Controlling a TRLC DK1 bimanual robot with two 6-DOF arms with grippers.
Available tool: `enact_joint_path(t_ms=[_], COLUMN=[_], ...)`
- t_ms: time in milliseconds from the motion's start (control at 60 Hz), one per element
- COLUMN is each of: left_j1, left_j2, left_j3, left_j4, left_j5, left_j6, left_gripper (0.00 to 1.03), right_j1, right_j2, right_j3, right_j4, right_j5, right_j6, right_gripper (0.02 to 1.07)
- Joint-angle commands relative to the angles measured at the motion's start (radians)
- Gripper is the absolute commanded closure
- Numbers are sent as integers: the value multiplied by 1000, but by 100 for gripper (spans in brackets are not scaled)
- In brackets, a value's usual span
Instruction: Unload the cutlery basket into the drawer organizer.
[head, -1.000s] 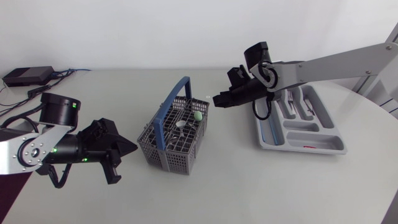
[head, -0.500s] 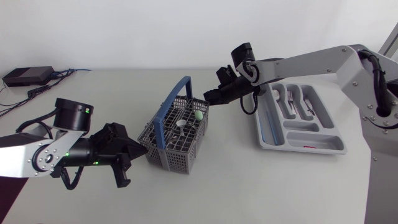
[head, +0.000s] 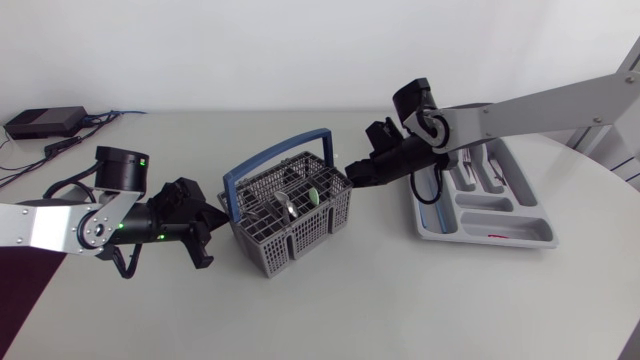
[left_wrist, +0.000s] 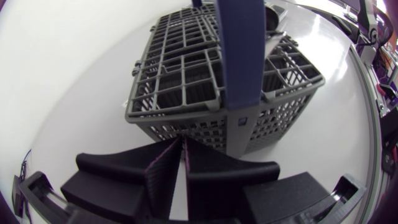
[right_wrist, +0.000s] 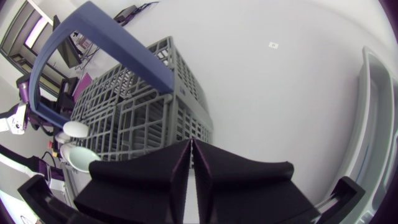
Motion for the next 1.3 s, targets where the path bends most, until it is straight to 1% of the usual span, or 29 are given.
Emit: enact_joint_path(t_ms=[0, 267, 433, 550, 683, 833, 1033, 1283], left_j1=[-10, -22, -36, -39, -33, -25, -13, -4], left_j2=[63, 188, 247, 269, 280, 287, 264, 226], left_j3=[61, 183, 252, 278, 288, 295, 251, 205], left_j4=[23, 40, 44, 44, 44, 44, 44, 44], left_j5=[21, 19, 16, 15, 13, 13, 13, 13], left_j6=[-15, -38, -55, -58, -58, -56, -51, -47], left_gripper=[75, 75, 75, 75, 75, 75, 75, 75], right_j1=[49, 46, 49, 65, 94, 111, 112, 105], right_j2=[-63, -217, -269, -269, -256, -279, -315, -315], right_j3=[-90, -276, -325, -328, -318, -351, -397, -400], right_j4=[15, 42, 51, 69, 80, 88, 94, 108], right_j5=[-41, -1, 18, 38, 51, 71, 81, 120], right_j6=[7, 7, 21, 41, 60, 73, 75, 75], right_gripper=[96, 96, 96, 96, 96, 96, 96, 97])
